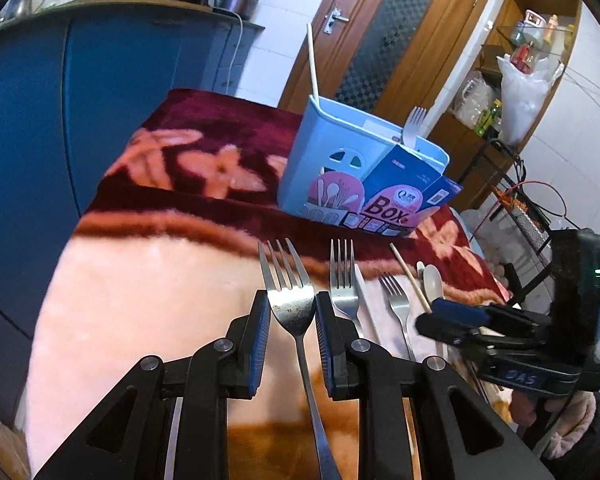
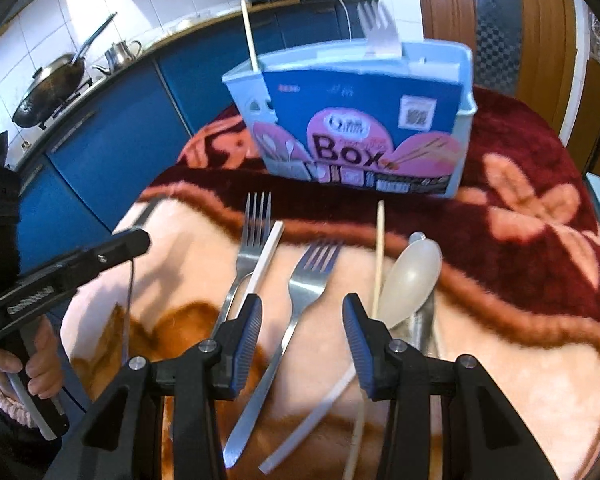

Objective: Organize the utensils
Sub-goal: 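Lift the metal fork with the left tool while the right tool grasps another metal fork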

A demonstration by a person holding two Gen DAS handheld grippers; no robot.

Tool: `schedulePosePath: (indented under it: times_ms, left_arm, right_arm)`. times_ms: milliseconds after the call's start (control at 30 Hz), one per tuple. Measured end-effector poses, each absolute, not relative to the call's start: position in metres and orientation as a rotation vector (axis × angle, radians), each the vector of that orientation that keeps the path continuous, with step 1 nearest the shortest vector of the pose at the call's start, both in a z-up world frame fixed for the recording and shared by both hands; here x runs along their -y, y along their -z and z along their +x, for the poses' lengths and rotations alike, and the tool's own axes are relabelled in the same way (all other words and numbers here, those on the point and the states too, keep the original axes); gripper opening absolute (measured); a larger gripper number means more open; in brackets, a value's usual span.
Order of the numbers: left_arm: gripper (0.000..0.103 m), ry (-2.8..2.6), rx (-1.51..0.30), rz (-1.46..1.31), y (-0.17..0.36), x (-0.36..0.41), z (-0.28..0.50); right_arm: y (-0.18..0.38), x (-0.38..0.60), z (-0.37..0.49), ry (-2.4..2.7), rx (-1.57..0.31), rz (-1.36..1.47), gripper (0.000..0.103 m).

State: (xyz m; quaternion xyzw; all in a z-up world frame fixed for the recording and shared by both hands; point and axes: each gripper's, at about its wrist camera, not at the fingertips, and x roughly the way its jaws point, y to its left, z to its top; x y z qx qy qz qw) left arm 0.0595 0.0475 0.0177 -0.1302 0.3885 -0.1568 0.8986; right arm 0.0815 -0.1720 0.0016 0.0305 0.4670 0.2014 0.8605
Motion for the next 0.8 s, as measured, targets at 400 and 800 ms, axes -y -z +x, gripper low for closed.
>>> schedulePosePath:
  times_ms: [400, 800]
  left_arm:
    - [0.023, 0.327, -0.740, -0.248, -0.027, -0.045, 0.058]
    - [0.023, 0.345, -0.672, -0.250, -0.042, -0.038, 0.051]
  right_arm:
    - [0.016, 0.168, 0.108, -0.405, -1.031, 0.112, 0.027]
    - [-0.017, 0.187, 0.077, -0.416, -0.791, 0.219, 0.020]
